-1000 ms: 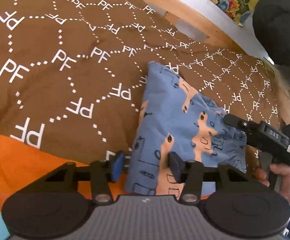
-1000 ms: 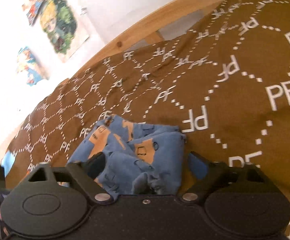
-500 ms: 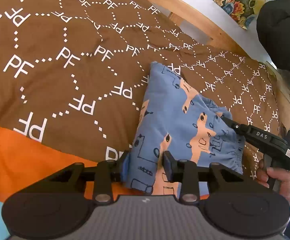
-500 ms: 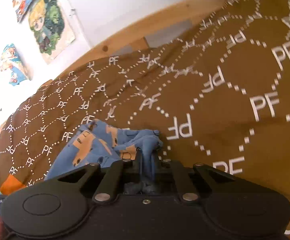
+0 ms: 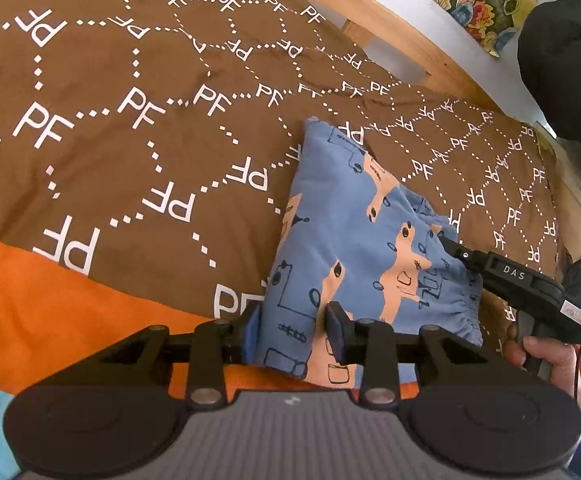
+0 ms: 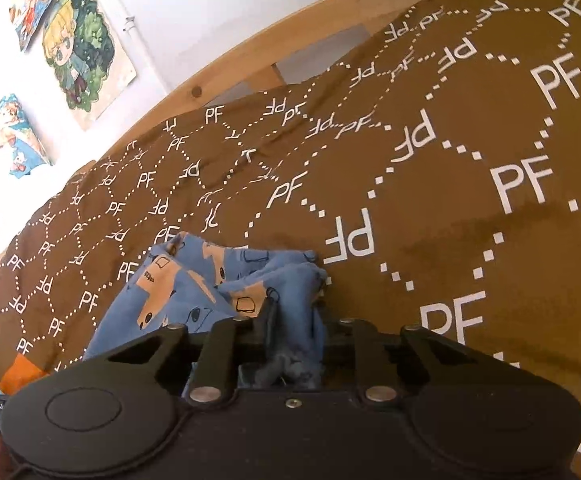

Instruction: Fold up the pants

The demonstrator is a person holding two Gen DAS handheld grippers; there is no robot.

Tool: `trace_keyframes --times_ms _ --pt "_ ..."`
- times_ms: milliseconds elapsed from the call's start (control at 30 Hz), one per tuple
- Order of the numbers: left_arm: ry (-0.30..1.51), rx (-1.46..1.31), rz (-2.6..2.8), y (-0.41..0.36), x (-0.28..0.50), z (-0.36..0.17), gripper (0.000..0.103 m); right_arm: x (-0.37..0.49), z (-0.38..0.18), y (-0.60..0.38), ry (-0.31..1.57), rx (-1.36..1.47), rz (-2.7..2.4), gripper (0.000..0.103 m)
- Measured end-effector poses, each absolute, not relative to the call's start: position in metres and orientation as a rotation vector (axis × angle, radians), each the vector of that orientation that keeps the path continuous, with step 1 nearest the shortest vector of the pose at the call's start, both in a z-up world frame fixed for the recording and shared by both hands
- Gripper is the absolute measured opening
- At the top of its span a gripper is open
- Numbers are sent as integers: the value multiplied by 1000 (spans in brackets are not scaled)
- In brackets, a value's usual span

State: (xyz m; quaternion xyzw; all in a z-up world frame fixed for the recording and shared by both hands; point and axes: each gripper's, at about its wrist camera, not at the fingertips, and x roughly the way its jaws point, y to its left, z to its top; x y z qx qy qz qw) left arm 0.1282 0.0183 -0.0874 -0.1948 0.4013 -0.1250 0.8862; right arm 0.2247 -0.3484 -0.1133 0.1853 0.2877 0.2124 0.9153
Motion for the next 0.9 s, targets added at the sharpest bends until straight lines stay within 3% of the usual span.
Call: trace_keyframes --times_ms 367,467,900 --pt "832 -380 -280 15 127 -81 23 221 -112 -342 594 372 392 15" --pt "816 -351 -280 10 124 -78 20 215 -108 -337 566 339 385 9" --pt "761 -387 -322 14 109 -64 18 170 -67 -304 392 114 337 5"
